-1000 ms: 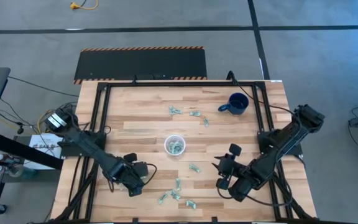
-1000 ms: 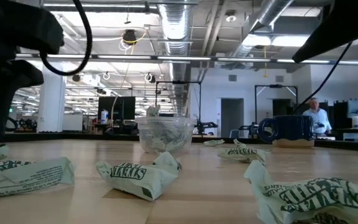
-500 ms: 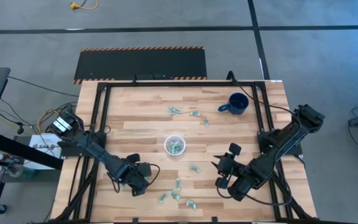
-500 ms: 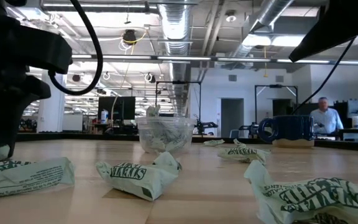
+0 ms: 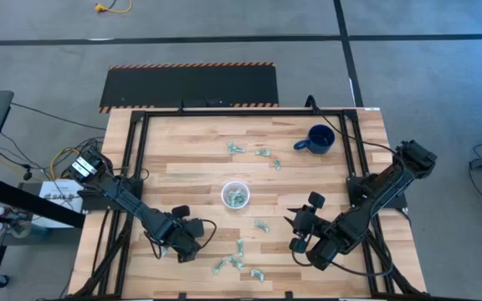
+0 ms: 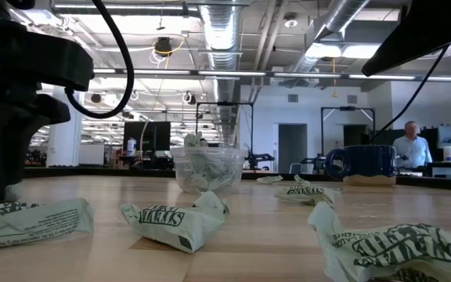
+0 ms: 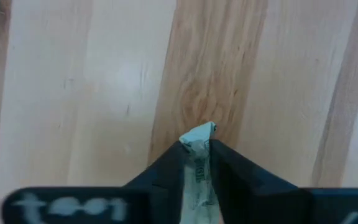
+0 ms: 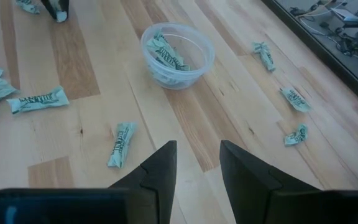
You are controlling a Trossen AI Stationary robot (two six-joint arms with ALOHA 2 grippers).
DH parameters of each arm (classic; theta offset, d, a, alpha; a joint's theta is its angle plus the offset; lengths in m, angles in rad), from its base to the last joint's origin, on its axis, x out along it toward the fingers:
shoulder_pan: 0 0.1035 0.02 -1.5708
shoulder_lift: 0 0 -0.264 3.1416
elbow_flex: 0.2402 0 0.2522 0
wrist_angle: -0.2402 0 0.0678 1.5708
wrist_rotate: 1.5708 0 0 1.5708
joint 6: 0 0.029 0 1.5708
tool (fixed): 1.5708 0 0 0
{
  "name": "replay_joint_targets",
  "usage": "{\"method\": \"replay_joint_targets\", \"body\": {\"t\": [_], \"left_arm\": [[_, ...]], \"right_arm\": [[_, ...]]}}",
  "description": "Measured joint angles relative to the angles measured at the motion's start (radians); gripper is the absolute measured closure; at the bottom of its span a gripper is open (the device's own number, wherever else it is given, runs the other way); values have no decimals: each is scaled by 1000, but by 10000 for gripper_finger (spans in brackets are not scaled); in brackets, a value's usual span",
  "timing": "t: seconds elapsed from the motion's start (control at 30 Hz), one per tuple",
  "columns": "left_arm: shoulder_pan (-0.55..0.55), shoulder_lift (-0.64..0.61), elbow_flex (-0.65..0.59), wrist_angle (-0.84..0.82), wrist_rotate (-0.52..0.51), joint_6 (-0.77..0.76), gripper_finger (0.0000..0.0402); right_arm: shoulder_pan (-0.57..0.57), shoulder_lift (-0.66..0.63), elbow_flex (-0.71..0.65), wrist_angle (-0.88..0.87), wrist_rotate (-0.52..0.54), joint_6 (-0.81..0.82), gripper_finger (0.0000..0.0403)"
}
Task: Pick and place items into bin
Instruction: Put the stevia packet into the transparent bin
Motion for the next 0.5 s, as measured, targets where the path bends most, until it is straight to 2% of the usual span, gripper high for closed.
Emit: {"method": "replay_joint_targets", "body": {"t": [0.17, 0.37, 0.5], "left_arm": [[1, 1, 4, -8, -11, 8, 394], [3, 6, 64, -20, -28, 67, 392], [6, 6, 165, -112, -117, 156, 399]], "right_arm": [[0, 0, 0, 1, 0, 0, 285], [0, 0, 0, 1, 1, 0, 285], [0, 0, 0, 1, 20, 0, 285]]}}
